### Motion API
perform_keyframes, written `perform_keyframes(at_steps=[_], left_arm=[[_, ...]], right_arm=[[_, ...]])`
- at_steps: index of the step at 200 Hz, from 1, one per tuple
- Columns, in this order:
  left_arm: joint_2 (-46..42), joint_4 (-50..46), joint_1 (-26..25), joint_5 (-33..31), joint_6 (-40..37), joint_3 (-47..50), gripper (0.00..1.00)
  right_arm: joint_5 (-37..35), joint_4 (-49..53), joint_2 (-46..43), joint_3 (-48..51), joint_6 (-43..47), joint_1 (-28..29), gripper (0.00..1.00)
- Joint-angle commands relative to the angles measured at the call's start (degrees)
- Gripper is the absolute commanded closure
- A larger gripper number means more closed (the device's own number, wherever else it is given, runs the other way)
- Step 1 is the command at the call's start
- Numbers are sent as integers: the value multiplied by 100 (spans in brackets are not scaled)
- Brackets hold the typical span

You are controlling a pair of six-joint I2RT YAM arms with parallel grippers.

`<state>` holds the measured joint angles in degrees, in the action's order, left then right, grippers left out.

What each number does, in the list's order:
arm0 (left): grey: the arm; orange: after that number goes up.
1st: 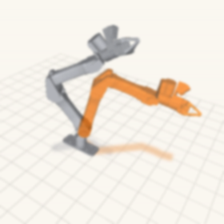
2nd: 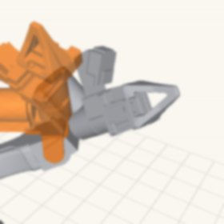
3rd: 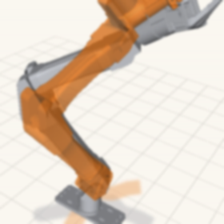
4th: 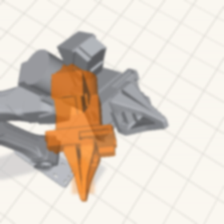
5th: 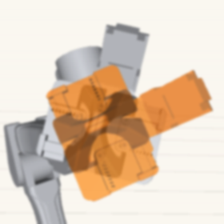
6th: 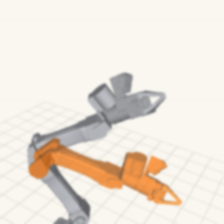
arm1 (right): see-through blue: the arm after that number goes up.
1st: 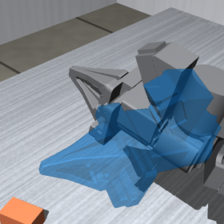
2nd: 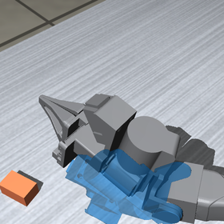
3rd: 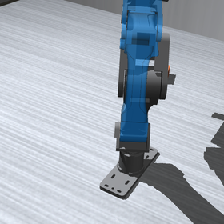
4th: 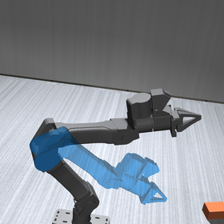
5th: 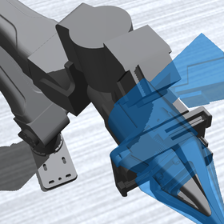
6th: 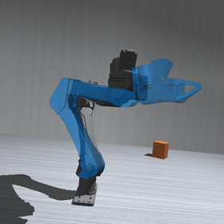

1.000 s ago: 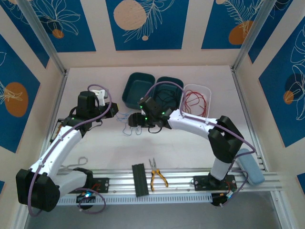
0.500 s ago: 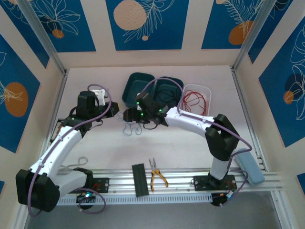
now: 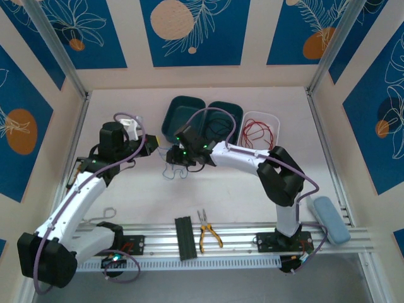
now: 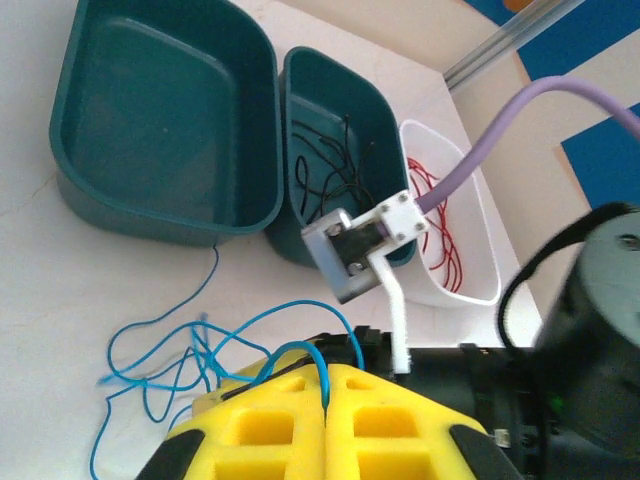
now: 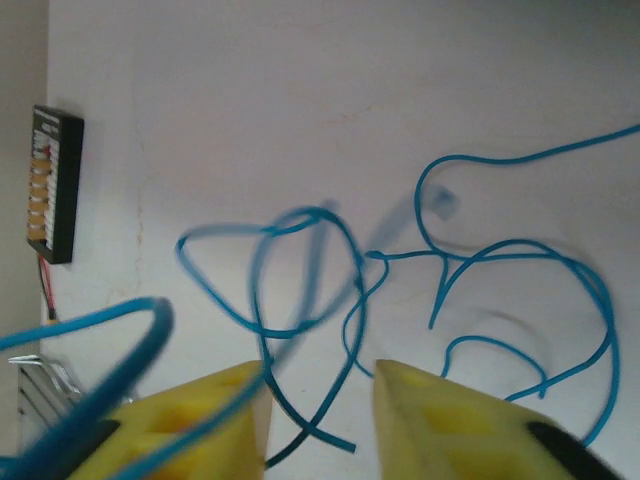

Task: Untangle the cables

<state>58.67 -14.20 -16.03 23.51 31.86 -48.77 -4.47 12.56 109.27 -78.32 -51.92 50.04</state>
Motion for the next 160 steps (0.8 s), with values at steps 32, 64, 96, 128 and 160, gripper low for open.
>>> perform_keyframes(at_steps=[32, 64, 96, 128, 160], left_arm=[[-381, -227, -59, -53, -32, -149, 100], [-751, -321, -63, -338, -111, -366, 100], [-1102, -294, -67, -497, -141, -528, 100], [-1200, -338, -58, -505, -140, -623, 100], [-1226, -262, -62, -454, -180, -769, 100]], right_arm=[[-29, -51, 34, 131, -212, -224, 85], [-51, -5, -45, 444, -350, -378, 80], [-83, 114, -60, 564, -476, -502, 71], [-28, 134, -21, 529, -420, -511, 72], [-39, 203, 2, 524, -421, -530, 72]])
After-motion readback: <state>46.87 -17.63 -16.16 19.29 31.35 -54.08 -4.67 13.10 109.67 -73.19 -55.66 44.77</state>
